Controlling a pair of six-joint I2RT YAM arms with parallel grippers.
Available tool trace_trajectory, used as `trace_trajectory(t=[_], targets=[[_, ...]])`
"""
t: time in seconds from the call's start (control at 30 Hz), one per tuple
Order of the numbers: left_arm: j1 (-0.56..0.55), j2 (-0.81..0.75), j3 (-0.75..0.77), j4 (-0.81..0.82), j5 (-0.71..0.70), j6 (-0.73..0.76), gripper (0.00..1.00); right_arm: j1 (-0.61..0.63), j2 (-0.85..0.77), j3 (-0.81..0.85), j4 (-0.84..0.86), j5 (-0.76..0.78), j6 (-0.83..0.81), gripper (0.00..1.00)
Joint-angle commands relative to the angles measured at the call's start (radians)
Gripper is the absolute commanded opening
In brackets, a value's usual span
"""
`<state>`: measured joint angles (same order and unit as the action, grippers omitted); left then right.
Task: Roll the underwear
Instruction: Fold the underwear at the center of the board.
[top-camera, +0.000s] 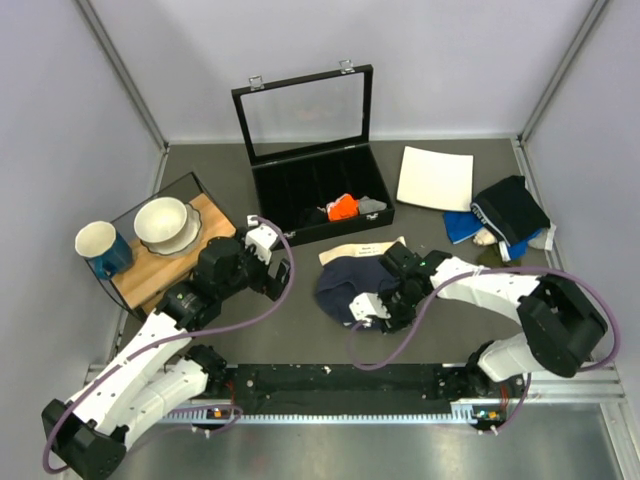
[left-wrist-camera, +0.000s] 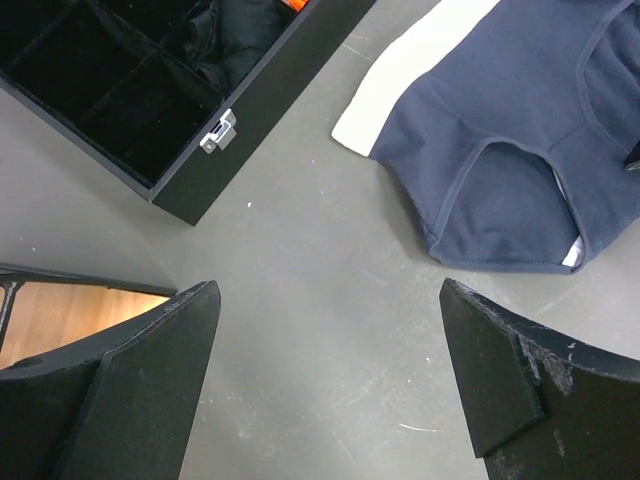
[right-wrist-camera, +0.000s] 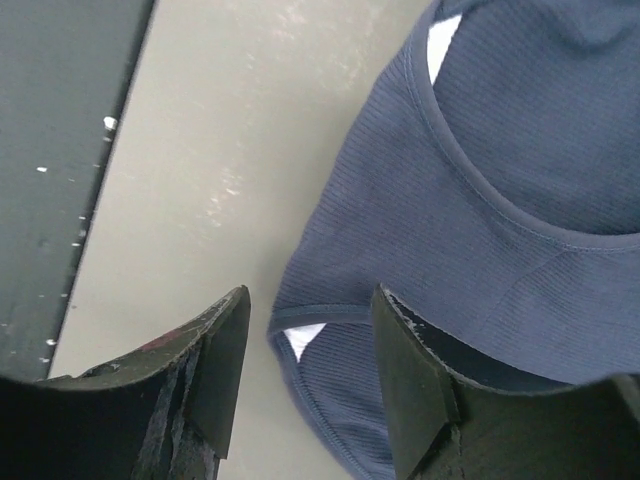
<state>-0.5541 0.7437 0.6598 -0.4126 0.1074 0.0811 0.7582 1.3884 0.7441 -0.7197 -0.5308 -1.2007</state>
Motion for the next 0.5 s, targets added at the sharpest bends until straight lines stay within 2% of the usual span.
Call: trace_trajectory(t=[0.0,0.1,0.13,0.23,0.37,0.4,0.47], targets=[[0.003,0.000,0.023,0.075,0.009,-0.001,0.96,0.021,0.055,-0.020,0.068,0.080,0.001,0.50],[0.003,-0.004,0.027,0.075,0.044,-0.004,0.96,0.047,0.063,-0.029,0.065,0.095,0.019,0.37],[0.003,-0.006,0.024,0.075,0.049,-0.006,0.96,0.058,0.060,-0.029,0.059,0.092,0.026,0.27],[0.003,-0.013,0.023,0.077,0.038,-0.006,0.96,0.108,0.034,-0.012,-0.035,0.033,0.026,0.13],[0.003,-0.017,0.021,0.078,0.057,-0.009,0.96,0.199,0.029,0.047,-0.130,-0.035,0.039,0.11],[0.003,-0.017,0.020,0.078,0.060,-0.009,0.96,0.237,0.037,0.058,-0.141,-0.056,0.049,0.12],[0.003,-0.014,0.020,0.080,0.063,-0.017,0.96,0.262,0.076,0.095,-0.139,-0.118,0.085,0.20]])
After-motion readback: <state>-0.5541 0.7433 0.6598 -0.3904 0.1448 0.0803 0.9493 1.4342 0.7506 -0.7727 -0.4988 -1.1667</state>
